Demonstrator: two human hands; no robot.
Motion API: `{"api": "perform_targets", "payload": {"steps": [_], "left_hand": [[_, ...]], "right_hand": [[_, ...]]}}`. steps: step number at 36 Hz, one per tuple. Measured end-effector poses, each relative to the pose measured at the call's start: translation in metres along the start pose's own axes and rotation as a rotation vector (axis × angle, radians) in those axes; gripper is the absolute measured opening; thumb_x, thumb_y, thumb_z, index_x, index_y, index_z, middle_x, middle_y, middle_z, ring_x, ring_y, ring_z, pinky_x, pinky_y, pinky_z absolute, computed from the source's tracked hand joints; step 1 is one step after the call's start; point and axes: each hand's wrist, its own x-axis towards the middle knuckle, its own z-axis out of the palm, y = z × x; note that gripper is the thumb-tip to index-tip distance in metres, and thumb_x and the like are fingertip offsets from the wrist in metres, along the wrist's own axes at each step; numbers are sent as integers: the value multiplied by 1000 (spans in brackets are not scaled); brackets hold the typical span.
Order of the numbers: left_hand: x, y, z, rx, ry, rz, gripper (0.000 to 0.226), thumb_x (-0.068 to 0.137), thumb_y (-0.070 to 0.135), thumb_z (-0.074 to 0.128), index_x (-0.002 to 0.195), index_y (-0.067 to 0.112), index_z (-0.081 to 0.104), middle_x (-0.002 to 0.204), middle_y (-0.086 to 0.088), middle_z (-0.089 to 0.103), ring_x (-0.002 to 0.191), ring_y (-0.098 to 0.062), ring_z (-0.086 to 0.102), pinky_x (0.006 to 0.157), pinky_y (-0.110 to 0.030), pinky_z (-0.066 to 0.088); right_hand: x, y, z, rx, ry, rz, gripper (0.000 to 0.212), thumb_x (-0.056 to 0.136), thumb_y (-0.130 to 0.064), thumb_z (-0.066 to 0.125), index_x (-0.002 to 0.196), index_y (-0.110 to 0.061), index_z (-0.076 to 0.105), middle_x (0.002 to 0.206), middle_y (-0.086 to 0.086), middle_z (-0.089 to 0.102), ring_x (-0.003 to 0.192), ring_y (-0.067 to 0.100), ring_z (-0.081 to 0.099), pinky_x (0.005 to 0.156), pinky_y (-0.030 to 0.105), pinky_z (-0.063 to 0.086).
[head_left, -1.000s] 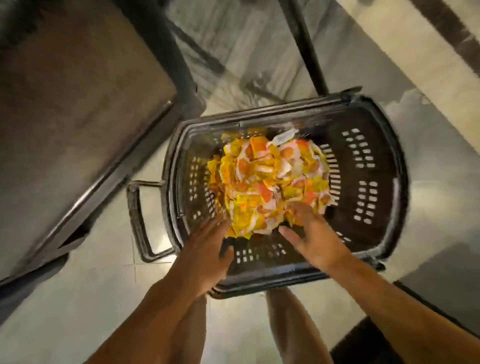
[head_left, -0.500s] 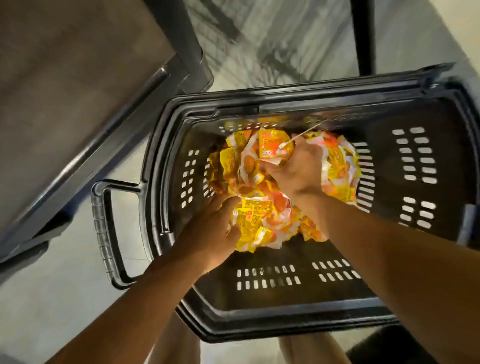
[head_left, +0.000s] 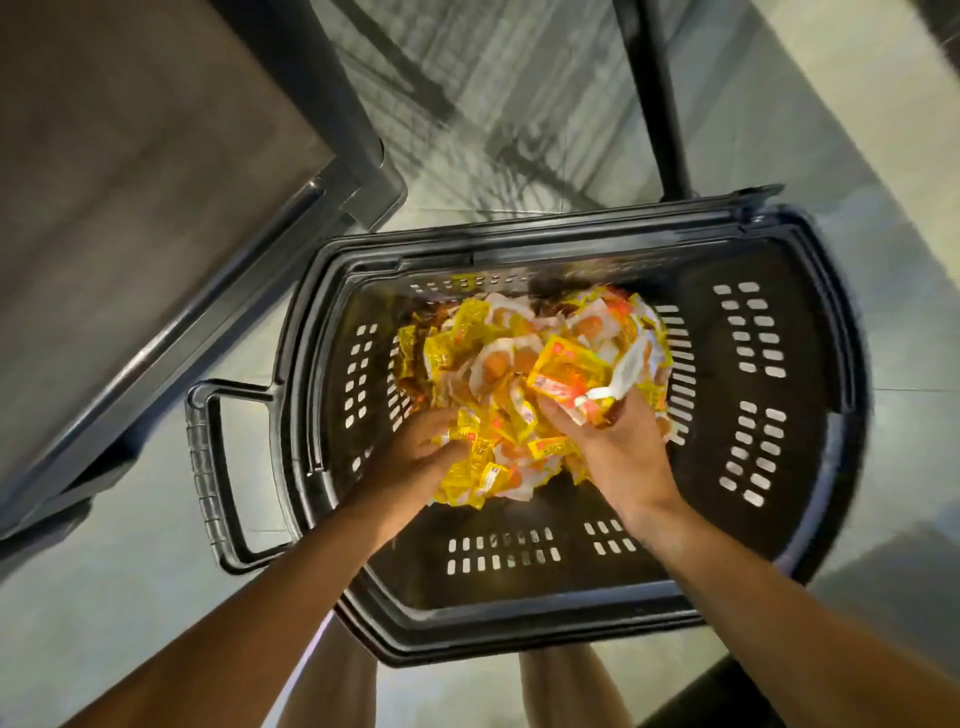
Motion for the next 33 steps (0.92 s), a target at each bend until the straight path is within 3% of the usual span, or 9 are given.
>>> {"api": "perform_targets", "payload": {"steps": [5, 8, 11, 15, 18, 23, 26, 30, 33], "left_hand": [[-11, 12, 7, -377, -29, -106, 49, 75, 54, 64, 121, 37, 60, 136, -1, 60, 119, -21, 61, 92, -39, 54], [-14, 12, 12, -556, -97, -172, 72, 68, 66, 66, 132, 36, 57, 134, -3, 62, 119, -26, 63, 96, -49, 54], [-13, 13, 18, -699, -302, -165, 98, 57, 76, 77, 142, 34, 51, 139, -4, 62, 126, -32, 60, 100, -57, 50], [-16, 13, 28, -665, -467, -65, 69, 82, 61, 69, 143, 32, 52, 143, -2, 59, 132, -25, 56, 103, -52, 48], [-15, 3, 29, -435, -373, -89, 61, 83, 47, 76, 138, 32, 56, 134, 1, 66, 122, -21, 64, 97, -50, 49], [-7, -15, 16, -489, -102, -103, 63, 61, 30, 91, 118, 42, 65, 118, 3, 74, 109, -20, 71, 80, -41, 58], [1, -15, 6, -470, 25, -78, 83, 53, 25, 91, 129, 37, 59, 117, 3, 74, 107, -22, 72, 78, -39, 59], [14, -13, -1, -285, 192, -71, 90, 56, 24, 95, 135, 39, 54, 127, 2, 68, 118, -27, 64, 99, -54, 51], [25, -15, 0, -152, 269, -32, 86, 66, 19, 92, 138, 39, 50, 130, 4, 64, 121, -26, 59, 101, -55, 49]], "right_hand": [[-16, -10, -26, 432, -133, 216, 70, 78, -23, 78, 143, -17, 53, 130, 5, 70, 121, 25, 66, 104, 50, 52], [-26, -11, -40, 605, -328, 227, 58, 90, -16, 70, 145, -13, 51, 136, 10, 66, 125, 27, 64, 101, 47, 54], [-36, -5, -42, 396, -388, 118, 48, 87, -19, 76, 133, -18, 63, 128, 8, 71, 119, 25, 68, 100, 41, 56], [-42, 6, -26, 84, -332, -33, 41, 76, -15, 86, 107, -40, 74, 109, -14, 77, 104, 2, 71, 84, 11, 53], [-40, 18, -16, 45, -382, -80, 45, 79, 0, 82, 113, -26, 70, 111, -9, 77, 106, 7, 71, 86, 14, 52], [-28, 31, -19, -60, -497, 1, 38, 81, -15, 86, 116, -16, 71, 113, 6, 76, 111, 19, 71, 98, 30, 56], [-13, 30, -29, -78, -477, 31, 43, 75, -22, 89, 114, -30, 71, 113, -7, 77, 110, 7, 70, 89, 17, 55], [23, 25, -42, -113, -235, 151, 66, 69, -41, 87, 127, -34, 58, 124, -16, 67, 118, 7, 63, 89, 14, 48], [56, 19, -42, -195, 32, 238, 81, 81, -39, 83, 149, -22, 43, 144, -2, 55, 124, 13, 53, 95, 26, 40]]}}
